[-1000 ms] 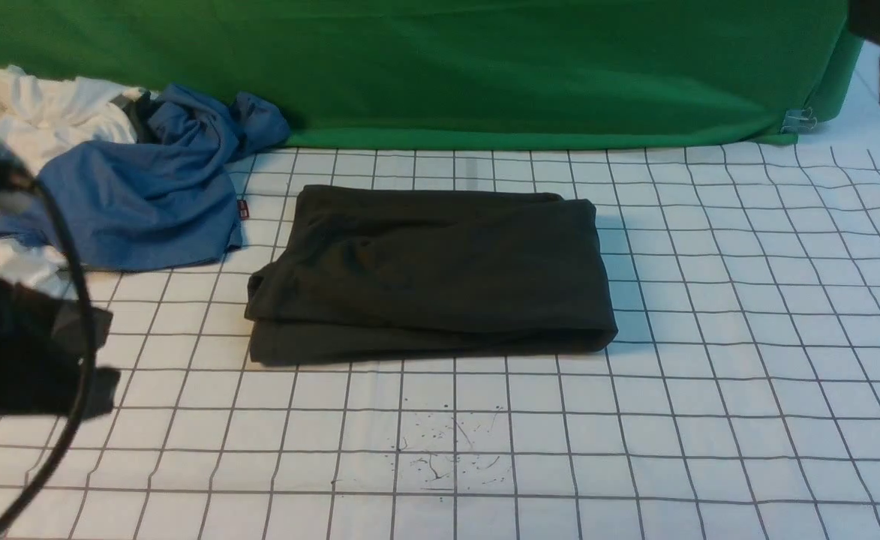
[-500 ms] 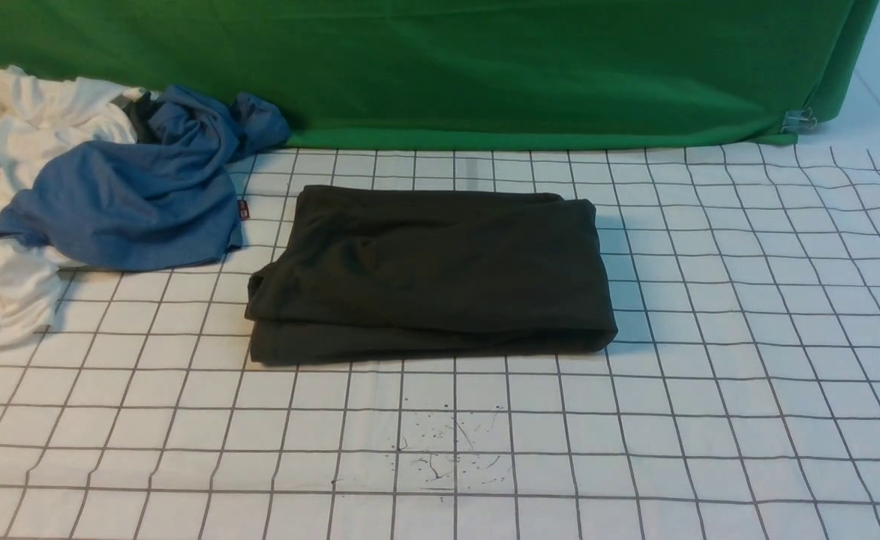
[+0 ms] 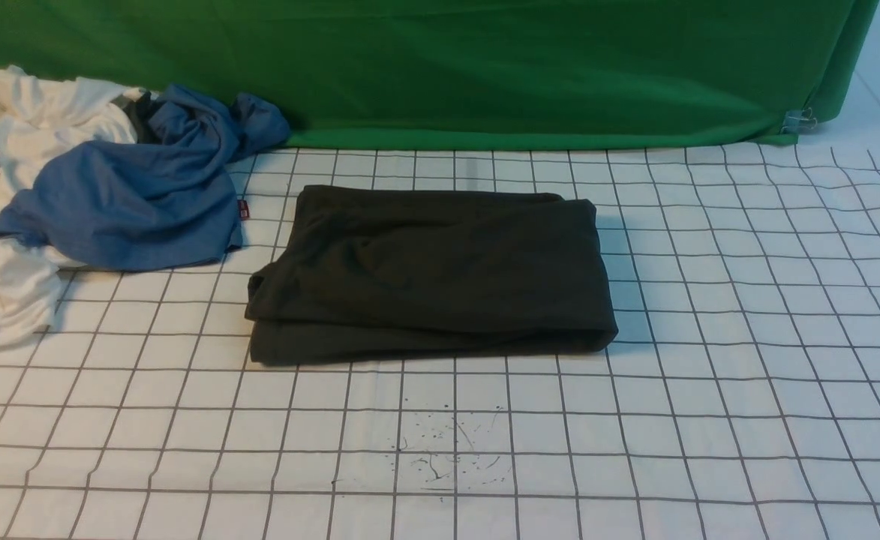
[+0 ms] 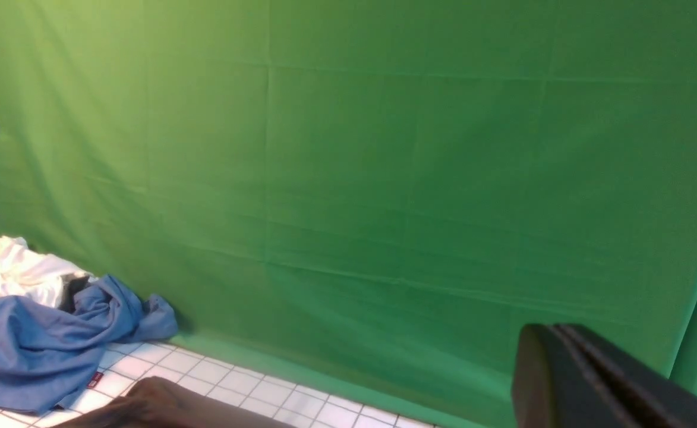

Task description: Fold a long-sleeved shirt over a white checkered tablecloth.

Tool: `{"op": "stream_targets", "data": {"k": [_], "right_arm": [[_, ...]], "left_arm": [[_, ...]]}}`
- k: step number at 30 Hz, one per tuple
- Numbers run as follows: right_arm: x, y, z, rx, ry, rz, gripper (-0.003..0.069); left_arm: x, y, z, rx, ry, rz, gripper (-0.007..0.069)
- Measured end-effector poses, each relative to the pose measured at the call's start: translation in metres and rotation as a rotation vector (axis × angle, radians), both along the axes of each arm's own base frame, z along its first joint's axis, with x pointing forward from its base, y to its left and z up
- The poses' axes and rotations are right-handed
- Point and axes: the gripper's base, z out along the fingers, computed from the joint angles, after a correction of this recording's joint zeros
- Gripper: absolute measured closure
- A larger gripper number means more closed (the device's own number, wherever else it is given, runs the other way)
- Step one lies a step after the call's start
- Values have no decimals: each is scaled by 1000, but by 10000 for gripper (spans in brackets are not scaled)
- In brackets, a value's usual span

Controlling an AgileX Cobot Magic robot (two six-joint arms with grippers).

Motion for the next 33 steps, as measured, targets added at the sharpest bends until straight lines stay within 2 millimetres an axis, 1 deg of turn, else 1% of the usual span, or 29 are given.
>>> {"op": "stream_targets", "data": {"k": [12, 15, 18, 20, 23, 26, 27, 28, 29, 30, 32, 33], "right_arm": [[0, 0, 0, 2, -3, -1, 630], [2, 0, -4, 16, -22, -10, 624], [5, -1, -24, 41, -12, -25, 631], [3, -5, -47, 45, 6, -60, 646], [-2, -15, -81, 76, 42, -140, 648], [-10, -25, -121, 76, 90, -249, 648], [-12, -27, -129, 75, 98, -272, 648], [-18, -33, -149, 66, 113, -337, 648], [-21, -35, -160, 51, 116, -370, 648], [-24, -37, -170, 31, 116, -394, 648], [-28, -38, -182, 9, 114, -425, 648], [-30, -40, -192, -7, 114, -449, 648]], "left_arm": [[0, 0, 0, 0, 0, 0, 661], [0, 0, 0, 0, 0, 0, 661], [0, 0, 0, 4, 0, 2, 661], [0, 0, 0, 7, 0, 3, 661], [0, 1, 0, 13, -1, 5, 661], [0, 1, 0, 13, -1, 5, 661], [0, 1, 0, 14, -2, 6, 661], [0, 1, 0, 14, -2, 6, 661], [0, 1, 0, 14, -2, 6, 661], [0, 1, 0, 14, -2, 6, 661], [0, 1, 0, 14, -2, 6, 661], [0, 1, 0, 14, -2, 6, 661]]}}
